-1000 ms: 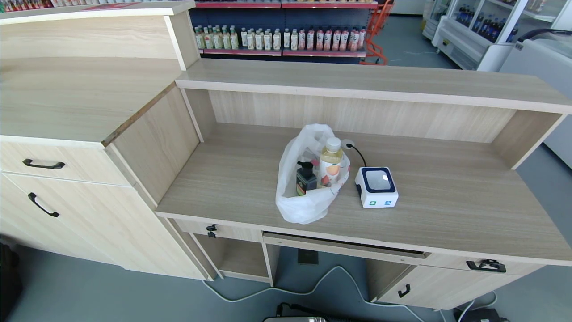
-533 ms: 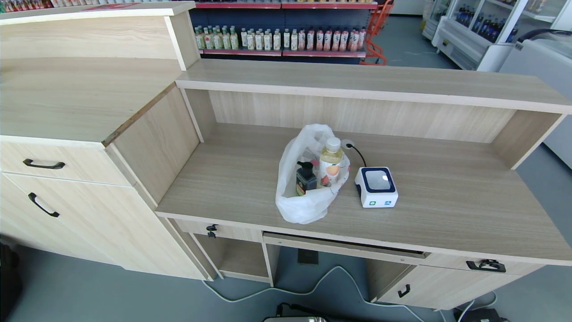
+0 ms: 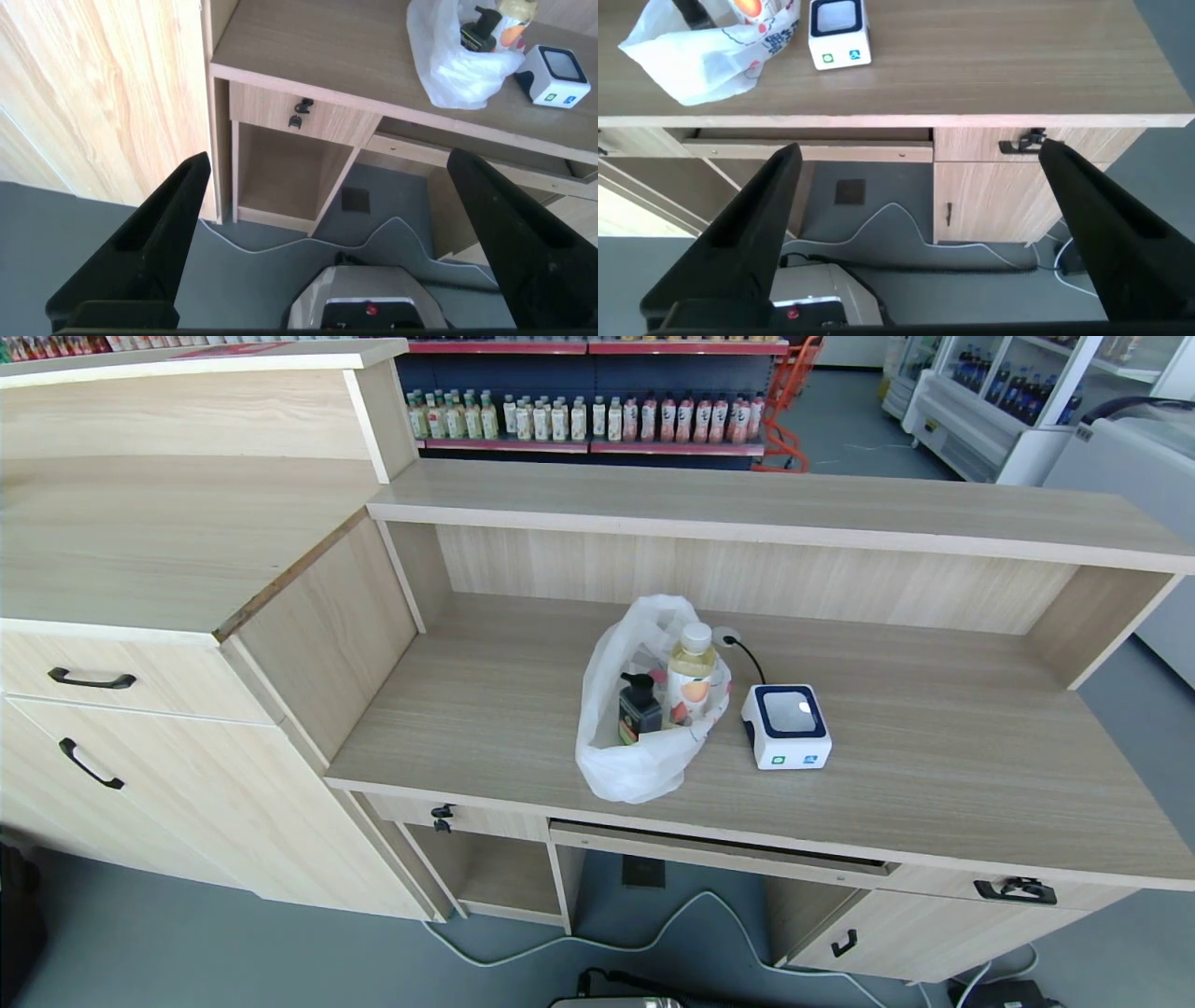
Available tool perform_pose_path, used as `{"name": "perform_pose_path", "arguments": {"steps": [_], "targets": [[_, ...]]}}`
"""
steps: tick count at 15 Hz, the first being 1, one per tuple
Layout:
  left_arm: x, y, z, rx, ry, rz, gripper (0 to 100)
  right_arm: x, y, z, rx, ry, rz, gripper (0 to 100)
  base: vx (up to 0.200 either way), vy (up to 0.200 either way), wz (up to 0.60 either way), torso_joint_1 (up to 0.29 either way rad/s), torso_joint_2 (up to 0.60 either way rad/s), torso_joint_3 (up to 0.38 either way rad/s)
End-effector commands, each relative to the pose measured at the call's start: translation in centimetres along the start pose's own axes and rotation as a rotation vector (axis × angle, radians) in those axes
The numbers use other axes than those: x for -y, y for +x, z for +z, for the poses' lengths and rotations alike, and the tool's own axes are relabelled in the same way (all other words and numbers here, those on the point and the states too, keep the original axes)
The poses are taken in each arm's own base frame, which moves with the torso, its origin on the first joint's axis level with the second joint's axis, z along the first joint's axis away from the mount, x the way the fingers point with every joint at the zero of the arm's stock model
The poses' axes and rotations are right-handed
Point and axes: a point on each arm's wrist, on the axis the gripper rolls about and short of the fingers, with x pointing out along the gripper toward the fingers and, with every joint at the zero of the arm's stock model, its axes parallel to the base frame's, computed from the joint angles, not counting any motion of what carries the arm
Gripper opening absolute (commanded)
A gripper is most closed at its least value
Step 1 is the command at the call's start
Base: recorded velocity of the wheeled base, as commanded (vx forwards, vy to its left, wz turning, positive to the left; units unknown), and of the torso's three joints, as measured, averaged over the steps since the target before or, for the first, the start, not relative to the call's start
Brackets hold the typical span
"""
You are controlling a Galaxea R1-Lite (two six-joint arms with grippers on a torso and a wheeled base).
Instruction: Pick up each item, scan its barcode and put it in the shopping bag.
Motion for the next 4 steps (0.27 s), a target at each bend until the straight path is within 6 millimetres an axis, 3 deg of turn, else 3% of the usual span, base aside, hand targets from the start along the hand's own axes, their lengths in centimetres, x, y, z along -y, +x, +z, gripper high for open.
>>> {"name": "perform_pose_path", "arguments": {"steps": [1,4], "targets": [[0.0,0.0,-0.01,0.0,0.0,-0.001,100,0.0,0.03,0.0,-0.005,0.0,0.0,100,0.0,0.0,0.0,0.0,0.0,0.0],[0.0,0.0,0.0,0.0,0.0,0.0,100,0.0,0.03,0.0,-0.005,-0.001,0.001,100,0.0,0.0,0.0,0.0,0.0,0.0]]}}
